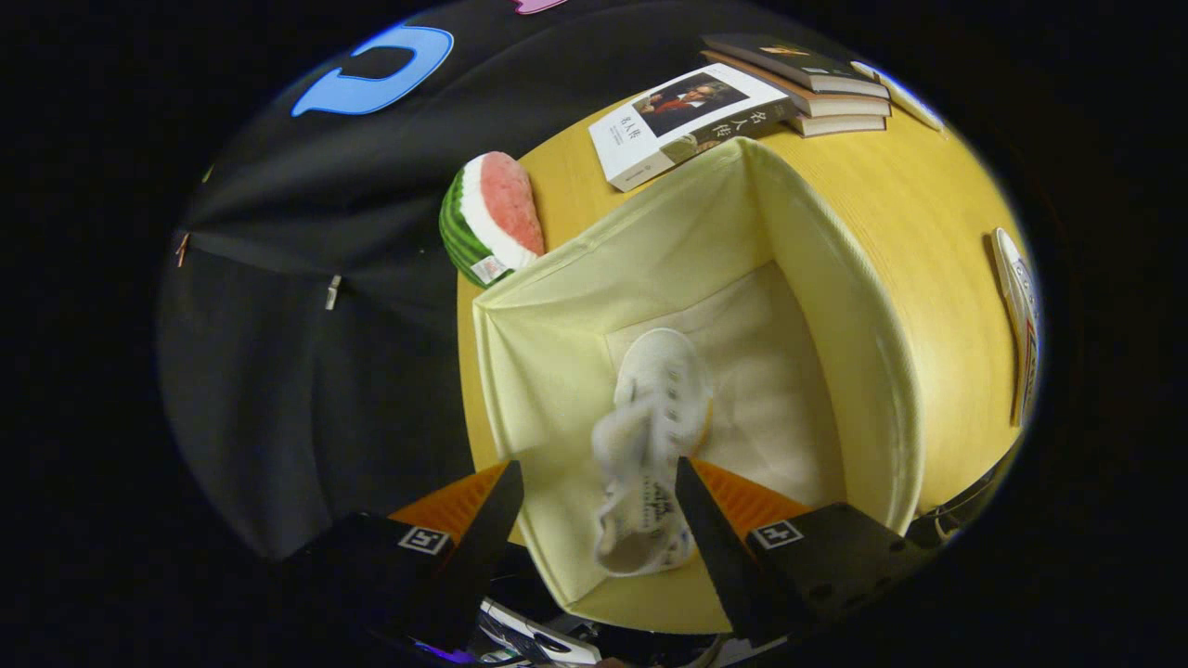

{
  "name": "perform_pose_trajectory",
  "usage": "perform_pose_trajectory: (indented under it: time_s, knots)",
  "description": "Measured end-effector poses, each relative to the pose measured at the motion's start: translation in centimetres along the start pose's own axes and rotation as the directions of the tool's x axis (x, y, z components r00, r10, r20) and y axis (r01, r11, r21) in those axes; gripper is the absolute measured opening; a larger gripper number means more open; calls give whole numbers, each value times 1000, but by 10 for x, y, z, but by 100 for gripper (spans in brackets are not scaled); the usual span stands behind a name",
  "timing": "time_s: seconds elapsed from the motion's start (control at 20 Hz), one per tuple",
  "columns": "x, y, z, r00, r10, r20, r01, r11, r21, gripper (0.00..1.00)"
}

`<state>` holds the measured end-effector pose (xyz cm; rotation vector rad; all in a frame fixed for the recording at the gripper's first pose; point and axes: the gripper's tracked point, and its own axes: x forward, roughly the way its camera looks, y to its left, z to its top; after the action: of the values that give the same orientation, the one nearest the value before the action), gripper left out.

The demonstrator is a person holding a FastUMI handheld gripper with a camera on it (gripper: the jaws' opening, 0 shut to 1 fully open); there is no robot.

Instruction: Open the storage box then place both shoes into the box .Put the left shoe in first, then the right shoe, with the right side of both shoes facing outward in a uniform manner.

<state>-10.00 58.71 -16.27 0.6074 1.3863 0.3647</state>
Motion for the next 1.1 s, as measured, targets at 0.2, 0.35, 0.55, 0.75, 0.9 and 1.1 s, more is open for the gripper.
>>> perform_pose_trajectory:
  time_s: [0.2,0.35,0.55,0.75,0.9,1.1]
  knots:
    - [-15,-1,2,1000,23,4,-23,1000,-19,98]
    - [-36,2,6,998,55,11,-55,998,-33,98]
    - [-77,3,15,993,111,34,-108,991,-82,98]
    - [-126,-22,29,987,136,83,-120,978,-173,98]
    - [-164,-62,58,971,123,204,-79,974,-212,98]
    - [-208,-140,89,944,49,326,41,963,-265,99]
